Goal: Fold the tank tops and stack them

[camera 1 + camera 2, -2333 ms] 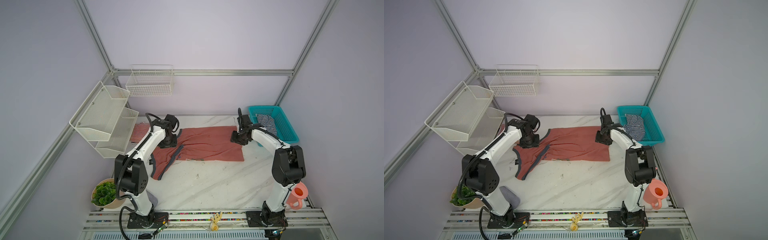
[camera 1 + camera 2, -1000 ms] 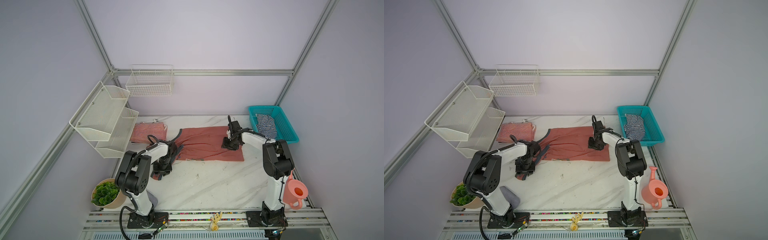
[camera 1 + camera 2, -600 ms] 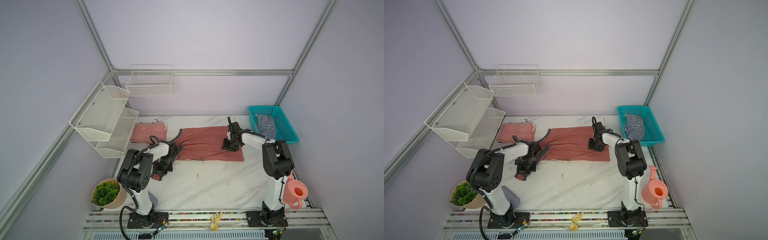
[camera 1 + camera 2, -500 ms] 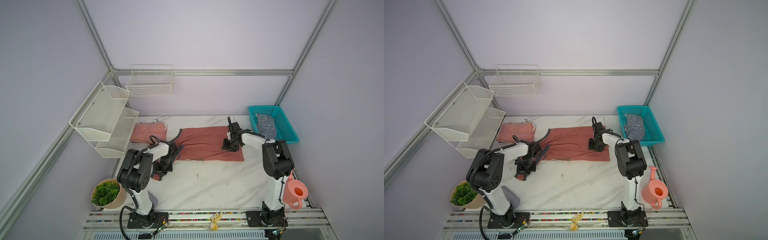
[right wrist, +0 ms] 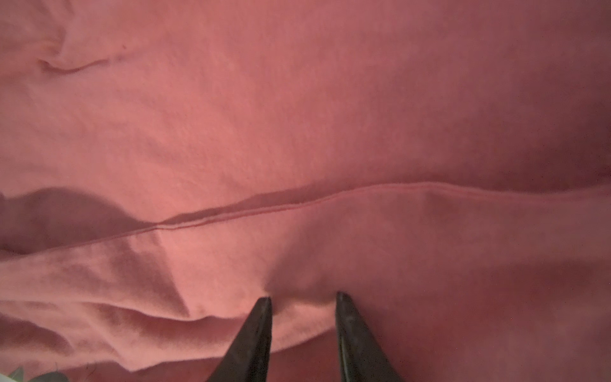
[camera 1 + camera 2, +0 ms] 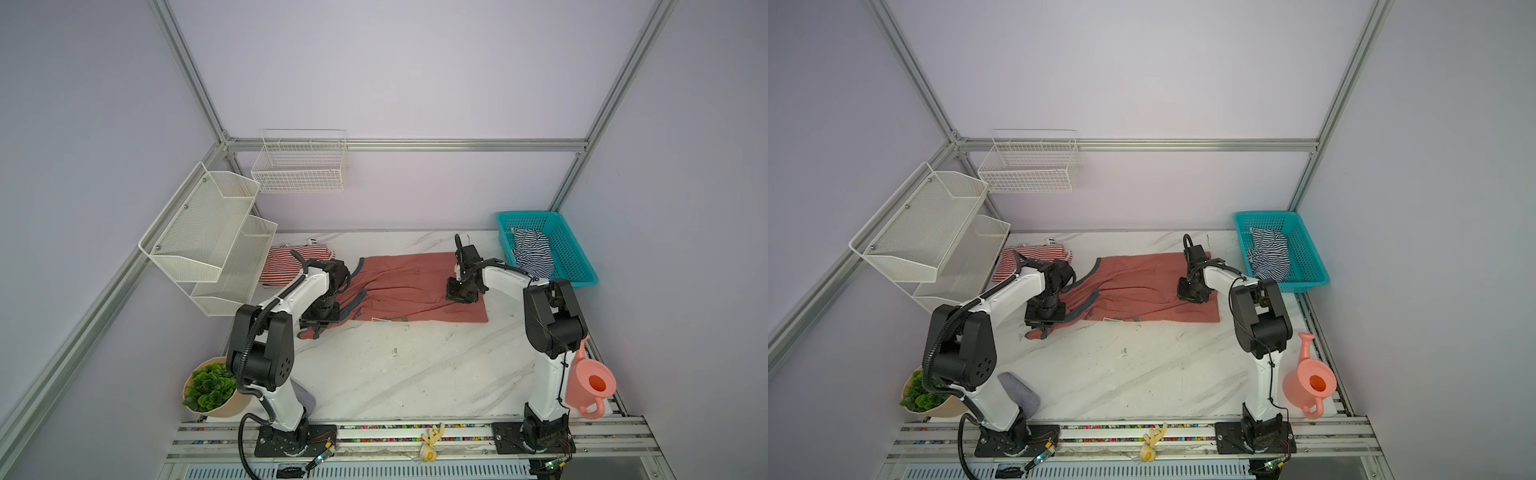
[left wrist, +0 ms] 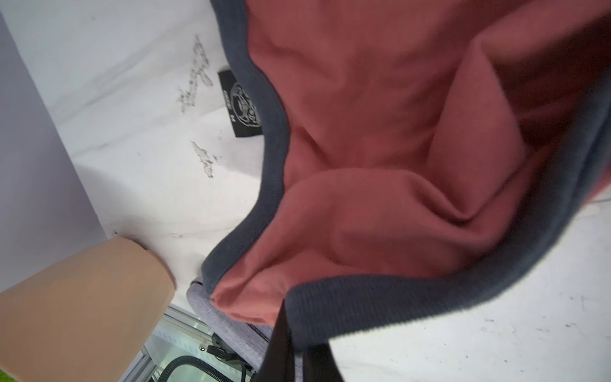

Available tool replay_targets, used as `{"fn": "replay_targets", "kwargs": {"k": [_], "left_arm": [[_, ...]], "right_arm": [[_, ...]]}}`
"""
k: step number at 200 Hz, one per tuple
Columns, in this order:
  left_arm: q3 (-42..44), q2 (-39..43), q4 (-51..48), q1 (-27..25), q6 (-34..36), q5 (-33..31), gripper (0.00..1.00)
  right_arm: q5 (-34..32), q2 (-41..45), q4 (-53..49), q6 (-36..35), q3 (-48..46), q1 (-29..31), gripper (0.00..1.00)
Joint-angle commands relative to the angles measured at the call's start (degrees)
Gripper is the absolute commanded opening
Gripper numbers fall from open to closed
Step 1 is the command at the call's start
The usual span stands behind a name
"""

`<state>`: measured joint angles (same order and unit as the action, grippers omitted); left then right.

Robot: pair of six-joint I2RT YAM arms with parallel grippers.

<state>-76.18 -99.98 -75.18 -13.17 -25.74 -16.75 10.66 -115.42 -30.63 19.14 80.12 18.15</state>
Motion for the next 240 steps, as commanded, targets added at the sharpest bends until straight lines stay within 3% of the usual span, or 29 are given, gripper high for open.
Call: {"fn": "replay_targets", "kwargs": {"k": [1,121,194,211,240], "left_arm": [[-6.1,-1.7,-3.3,2.6,3.9,-2.4,0.0],[-21.6,-17.0,-5.6,12.7,12.1,-1.6,0.02],[-21.1,-19.2,-6.1,17.7,12.7,-3.9,0.03],[-21.0,-18.4,-6.1,18.0,12.9,-3.1,0.09],[-19.7,-14.5,-6.2,17.2,13.2,0.6,0.31]], "right_arm": [[-4.3,-2.7,-2.5,0.6,-2.1,-0.1,0.37],[-8.4,-2.0,-3.6,1.2,-5.4,-2.3,0.37],[-10.8,-0.2,-4.4,1.6,-8.5,-4.2,0.38],[-11.1,0.2,-4.5,1.7,-9.1,-4.6,0.38],[-11.0,0.5,-4.6,1.5,-9.5,-4.6,0.4]]}}
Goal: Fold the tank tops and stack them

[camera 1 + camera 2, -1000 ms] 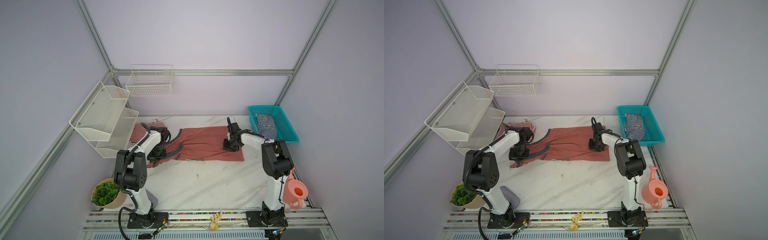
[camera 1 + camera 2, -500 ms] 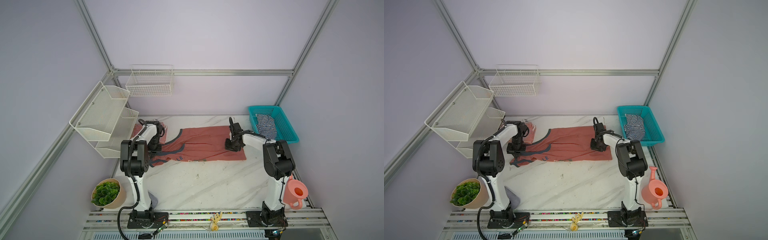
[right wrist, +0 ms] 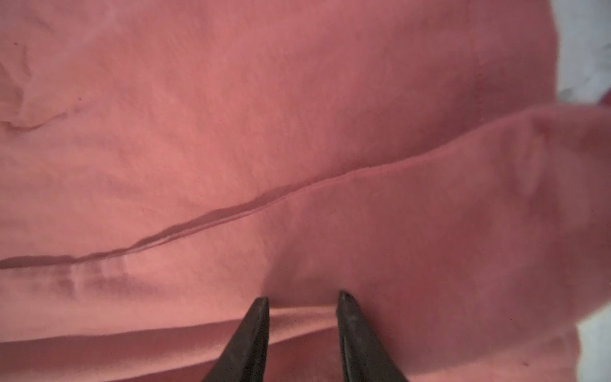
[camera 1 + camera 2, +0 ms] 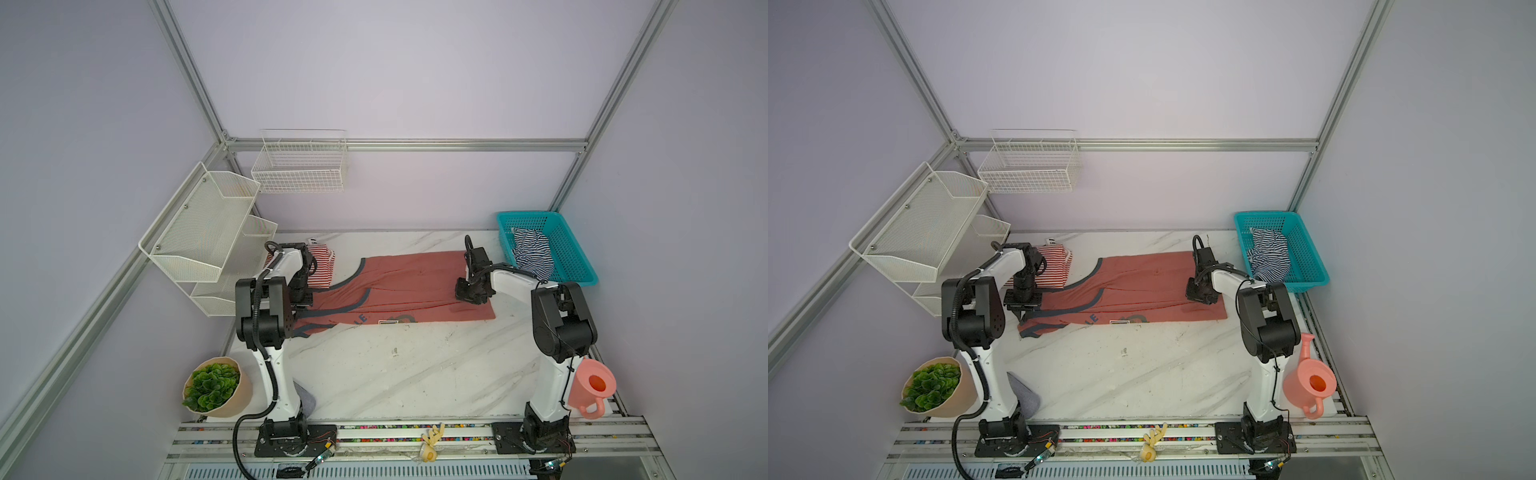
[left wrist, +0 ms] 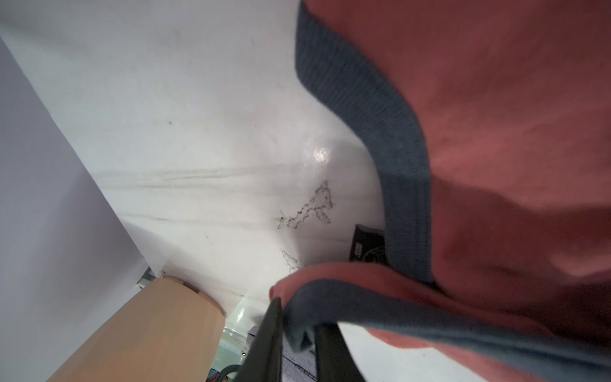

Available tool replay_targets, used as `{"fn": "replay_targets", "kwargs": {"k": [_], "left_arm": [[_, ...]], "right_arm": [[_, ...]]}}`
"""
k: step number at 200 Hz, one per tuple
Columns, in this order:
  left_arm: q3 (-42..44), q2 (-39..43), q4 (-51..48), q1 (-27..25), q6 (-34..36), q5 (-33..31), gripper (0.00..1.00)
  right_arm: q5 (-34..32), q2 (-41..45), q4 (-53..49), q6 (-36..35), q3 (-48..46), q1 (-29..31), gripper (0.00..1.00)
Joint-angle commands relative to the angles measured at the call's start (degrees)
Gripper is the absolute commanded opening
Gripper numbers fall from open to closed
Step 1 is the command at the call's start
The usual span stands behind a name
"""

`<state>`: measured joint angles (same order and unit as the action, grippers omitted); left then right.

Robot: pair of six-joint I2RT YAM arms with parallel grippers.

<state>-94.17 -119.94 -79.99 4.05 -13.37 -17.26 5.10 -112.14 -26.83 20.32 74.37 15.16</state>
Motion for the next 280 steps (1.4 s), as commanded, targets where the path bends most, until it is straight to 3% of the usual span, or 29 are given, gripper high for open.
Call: {"fn": "replay_targets", "kwargs": {"k": [1,16,34,82,111,142,179,193,280], "left_arm": [[-1.6,5.6,-1.4,-0.2,0.8,1.1,0.32],[-0.6,8.7,-1.6,-1.6,0.6,1.5,0.48],[-0.5,12.3,-2.5,-3.5,-0.7,1.9,0.54],[-5.5,14.7,-1.2,-15.7,-5.6,8.6,0.55],[-10.1,10.7,4.9,-24.8,-8.0,15.7,0.51],[-12.4,4.6,12.6,-29.1,-10.4,24.6,0.44],[-11.5,-1.3,16.8,-29.6,-11.9,25.5,0.43],[-10.4,-2.9,17.8,-29.4,-12.0,24.8,0.43],[2.1,-2.8,21.7,-26.6,-12.4,22.6,0.43]], "right_arm": [[-5.5,-2.7,-8.4,0.3,-3.7,-1.6,0.41],[-5.5,-2.1,-8.5,-0.2,-3.5,-1.5,0.45],[-5.5,-0.7,-9.4,-0.6,-2.5,-1.5,0.46],[-3.0,6.5,-10.8,-1.5,0.8,-1.1,0.52],[-2.8,10.8,-11.3,-1.6,1.6,-1.1,0.57],[-3.8,12.1,-12.3,-1.2,1.6,-1.1,0.54],[-3.2,12.6,-12.7,-1.2,-1.4,-1.1,0.31],[-3.4,13.8,-12.2,-0.9,-3.3,-1.2,0.26],[-5.4,12.3,-8.9,2.7,-13.9,-1.2,0.29]]}}
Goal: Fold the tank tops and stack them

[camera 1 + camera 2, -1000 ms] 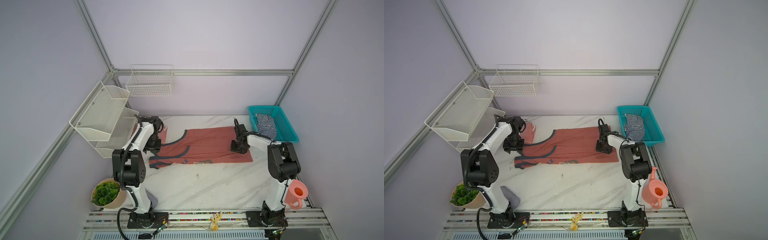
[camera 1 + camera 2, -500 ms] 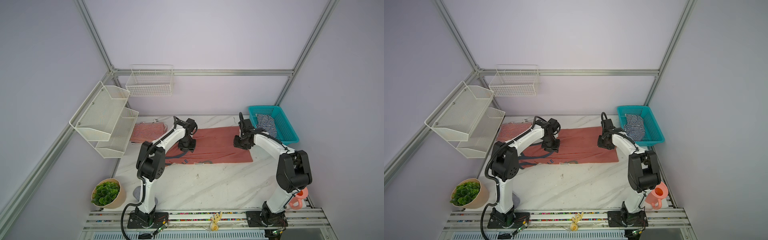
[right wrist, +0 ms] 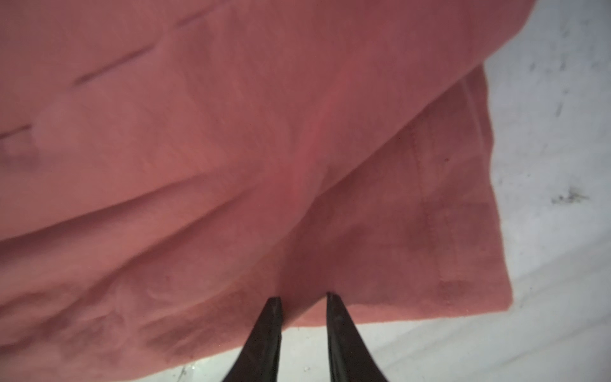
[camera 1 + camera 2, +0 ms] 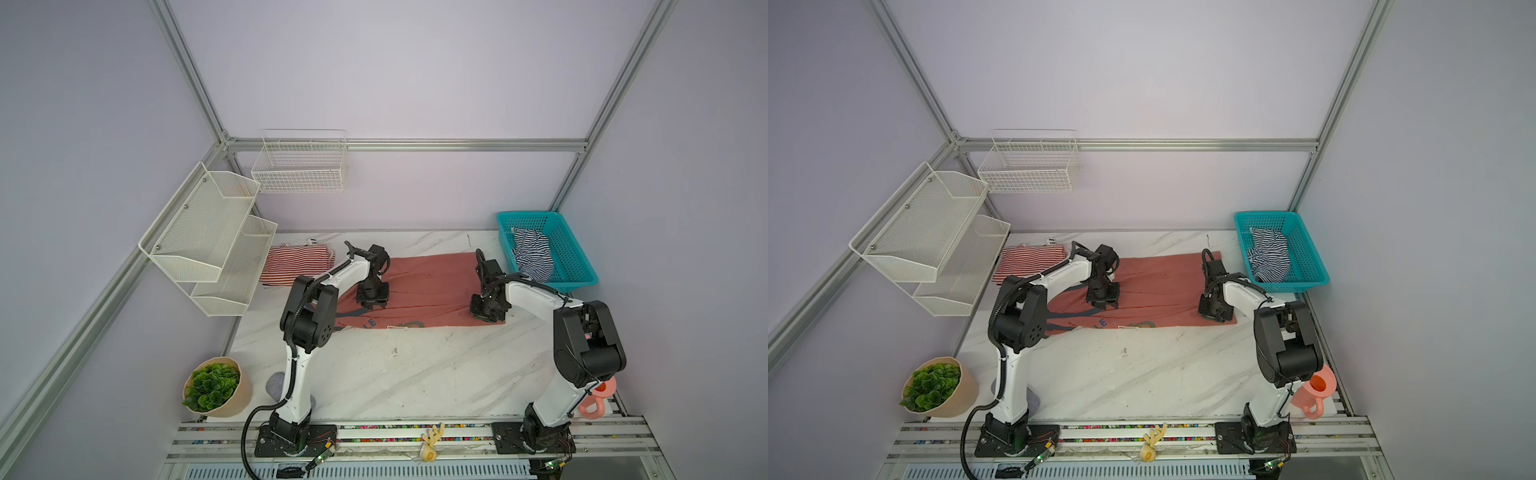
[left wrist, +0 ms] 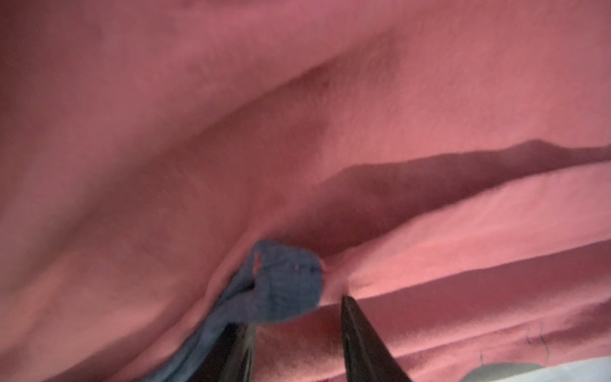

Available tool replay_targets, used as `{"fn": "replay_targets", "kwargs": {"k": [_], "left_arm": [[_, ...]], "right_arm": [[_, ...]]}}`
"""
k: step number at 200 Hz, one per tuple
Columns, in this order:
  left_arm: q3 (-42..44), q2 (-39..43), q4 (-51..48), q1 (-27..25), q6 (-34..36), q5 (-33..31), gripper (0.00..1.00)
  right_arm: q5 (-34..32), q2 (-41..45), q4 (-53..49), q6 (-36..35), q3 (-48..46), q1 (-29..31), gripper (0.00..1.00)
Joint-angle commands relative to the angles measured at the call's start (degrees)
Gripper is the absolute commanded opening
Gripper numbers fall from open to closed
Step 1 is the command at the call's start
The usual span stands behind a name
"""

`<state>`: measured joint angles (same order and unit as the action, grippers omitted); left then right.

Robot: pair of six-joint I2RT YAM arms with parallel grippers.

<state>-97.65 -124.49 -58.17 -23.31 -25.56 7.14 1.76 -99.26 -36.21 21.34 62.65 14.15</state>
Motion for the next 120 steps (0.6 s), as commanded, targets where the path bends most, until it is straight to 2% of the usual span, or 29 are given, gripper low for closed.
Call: {"fn": "replay_targets", "kwargs": {"k": [1,87,120], "left_arm": [[5.8,1.8,-0.1,0.9,-0.2,-1.8,0.43],[15.8,10.8,0.2,0.3,2.1,-1.1,0.46],[15.9,15.1,-0.6,0.1,2.0,-1.2,0.49]], "right_arm": [[-2.1,-0.6,0.4,1.7,-2.3,-0.2,0.29],[-4.0,5.9,-4.4,6.6,-10.5,0.6,0.31],[-4.7,10.4,-7.6,9.3,-12.7,1.8,0.31]]}}
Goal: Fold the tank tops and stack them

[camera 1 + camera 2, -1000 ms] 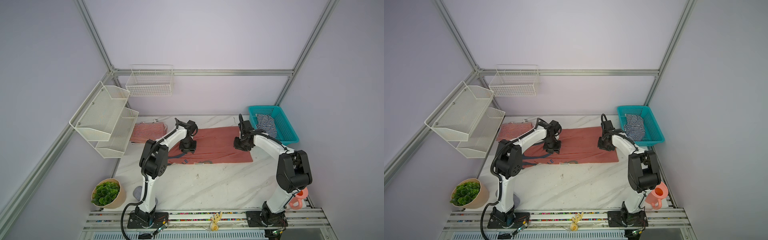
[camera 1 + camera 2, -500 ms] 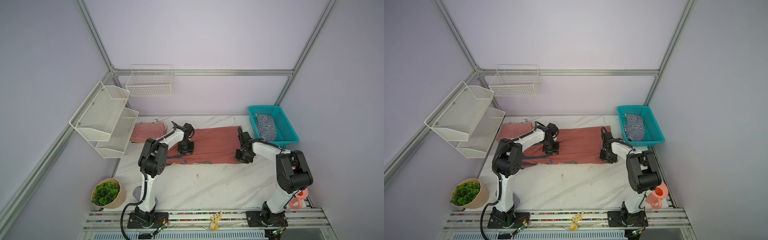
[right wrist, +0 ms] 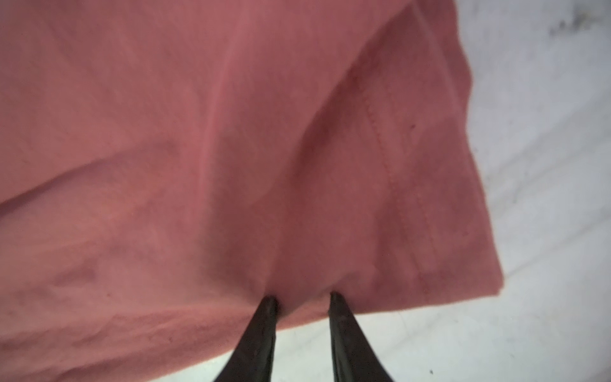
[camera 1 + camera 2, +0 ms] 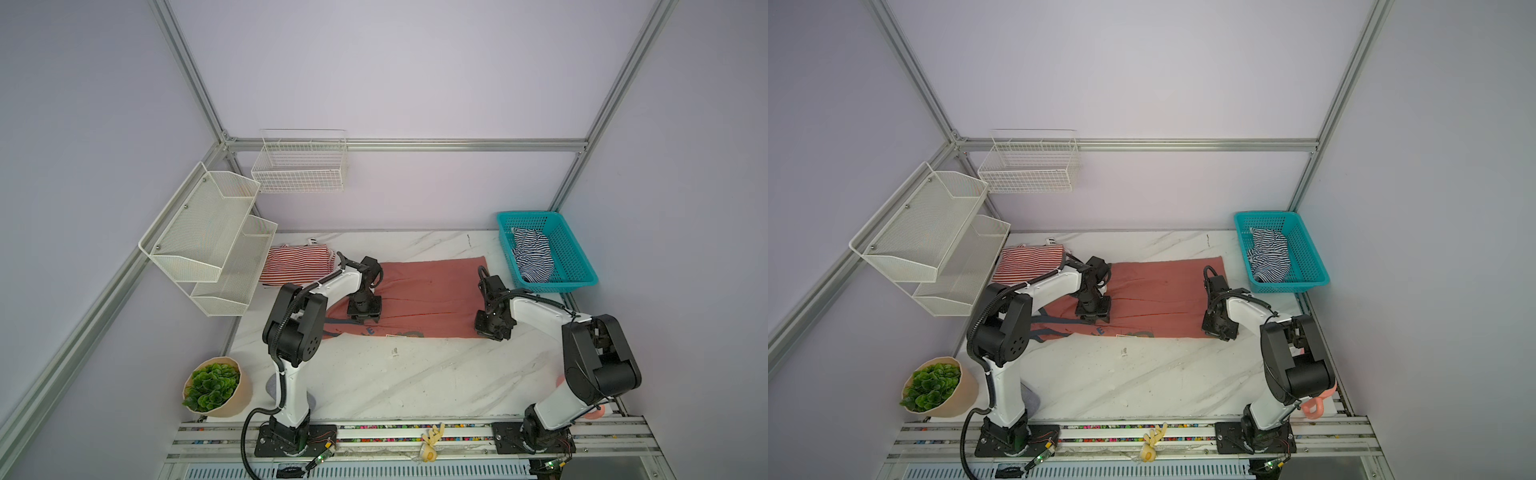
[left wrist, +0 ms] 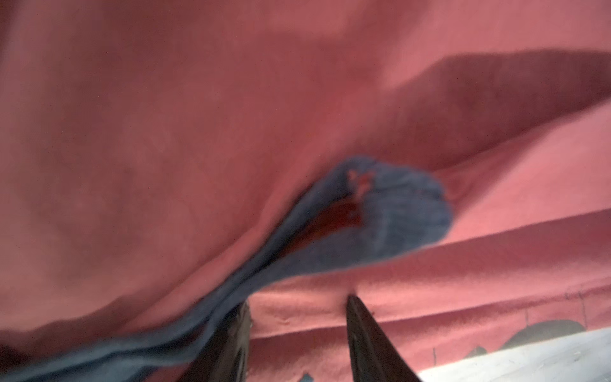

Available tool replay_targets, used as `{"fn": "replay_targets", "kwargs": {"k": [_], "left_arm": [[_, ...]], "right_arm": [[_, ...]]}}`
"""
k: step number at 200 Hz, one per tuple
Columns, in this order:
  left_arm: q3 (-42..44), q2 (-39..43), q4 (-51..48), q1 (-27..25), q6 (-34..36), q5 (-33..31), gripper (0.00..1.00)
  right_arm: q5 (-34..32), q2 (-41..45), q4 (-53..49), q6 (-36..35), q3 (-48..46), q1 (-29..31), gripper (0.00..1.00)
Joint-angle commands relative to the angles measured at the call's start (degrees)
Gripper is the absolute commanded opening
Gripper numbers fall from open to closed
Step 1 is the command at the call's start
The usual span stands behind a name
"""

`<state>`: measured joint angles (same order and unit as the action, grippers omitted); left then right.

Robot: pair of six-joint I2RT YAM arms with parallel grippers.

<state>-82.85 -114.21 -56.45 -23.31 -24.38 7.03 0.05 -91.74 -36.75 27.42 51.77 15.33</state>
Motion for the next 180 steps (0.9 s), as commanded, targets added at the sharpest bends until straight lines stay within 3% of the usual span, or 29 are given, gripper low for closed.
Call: {"fn": "replay_targets", "kwargs": {"k": [1,39,66,101,180], "left_arm": [[1.0,4.9,-2.3,0.1,0.8,-1.1,0.49],[-6.1,8.1,-6.3,1.1,0.8,-5.6,0.51],[-11.6,6.6,-8.8,5.1,1.3,-11.3,0.5],[-15.0,0.6,-9.1,11.2,2.0,-11.6,0.46],[-17.9,-9.9,-8.3,12.9,2.0,-12.6,0.42]], "right_arm": [[-3.0,3.0,-7.2,3.2,-1.9,0.7,0.31],[-6.5,5.9,-11.9,4.0,1.9,0.7,0.32],[-5.4,5.2,-10.5,3.2,9.9,1.9,0.32],[0.4,-1.3,-5.0,1.3,19.6,5.6,0.32],[14.2,-20.6,5.4,0.2,32.5,23.0,0.32]]}}
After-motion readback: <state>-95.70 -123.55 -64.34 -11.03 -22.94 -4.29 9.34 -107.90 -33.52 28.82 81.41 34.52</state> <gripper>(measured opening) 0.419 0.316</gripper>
